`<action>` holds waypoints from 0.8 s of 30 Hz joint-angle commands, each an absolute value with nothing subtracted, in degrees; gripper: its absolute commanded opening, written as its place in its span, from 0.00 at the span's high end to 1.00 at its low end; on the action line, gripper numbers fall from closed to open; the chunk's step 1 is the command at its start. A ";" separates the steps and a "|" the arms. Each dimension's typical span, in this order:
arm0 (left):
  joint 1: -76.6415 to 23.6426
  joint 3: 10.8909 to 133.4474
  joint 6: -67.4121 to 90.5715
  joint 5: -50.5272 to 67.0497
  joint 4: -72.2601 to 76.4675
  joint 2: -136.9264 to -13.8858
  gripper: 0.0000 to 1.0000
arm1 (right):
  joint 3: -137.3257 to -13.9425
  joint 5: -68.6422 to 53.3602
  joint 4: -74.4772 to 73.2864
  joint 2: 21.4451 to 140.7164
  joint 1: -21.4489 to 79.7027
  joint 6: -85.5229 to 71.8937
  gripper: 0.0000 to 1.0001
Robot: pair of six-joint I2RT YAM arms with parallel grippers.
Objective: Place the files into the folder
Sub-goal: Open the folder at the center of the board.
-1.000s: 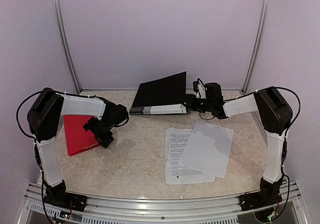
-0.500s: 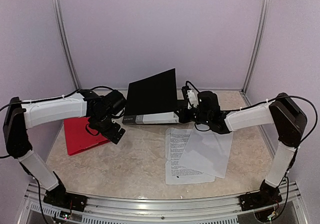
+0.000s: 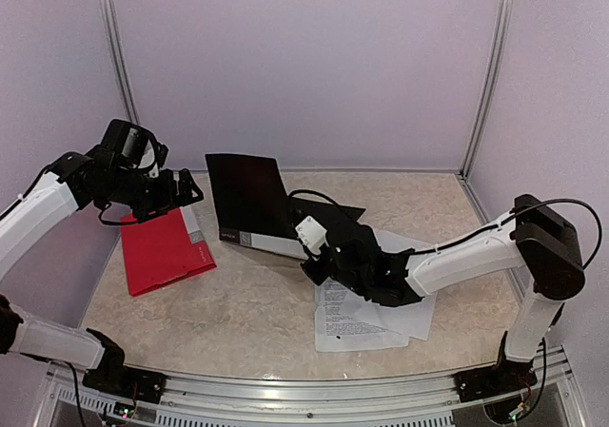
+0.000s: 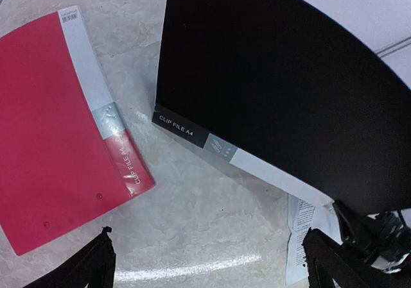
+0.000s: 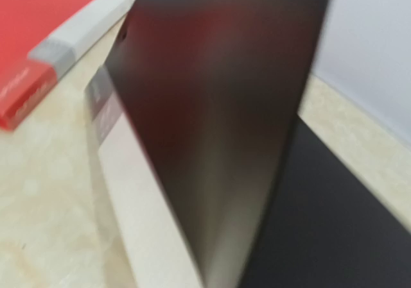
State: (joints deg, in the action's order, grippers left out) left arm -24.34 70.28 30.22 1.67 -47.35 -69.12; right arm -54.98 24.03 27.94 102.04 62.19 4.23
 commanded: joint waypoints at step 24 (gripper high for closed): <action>-21.11 62.82 45.21 4.10 -59.30 -54.42 0.02 | -72.02 34.04 8.39 121.05 82.75 15.45 0.70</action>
State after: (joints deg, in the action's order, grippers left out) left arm -21.50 62.35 47.18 6.92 -55.96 -55.42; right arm -70.41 38.63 12.95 119.70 81.73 18.55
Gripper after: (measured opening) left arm 0.975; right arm 0.228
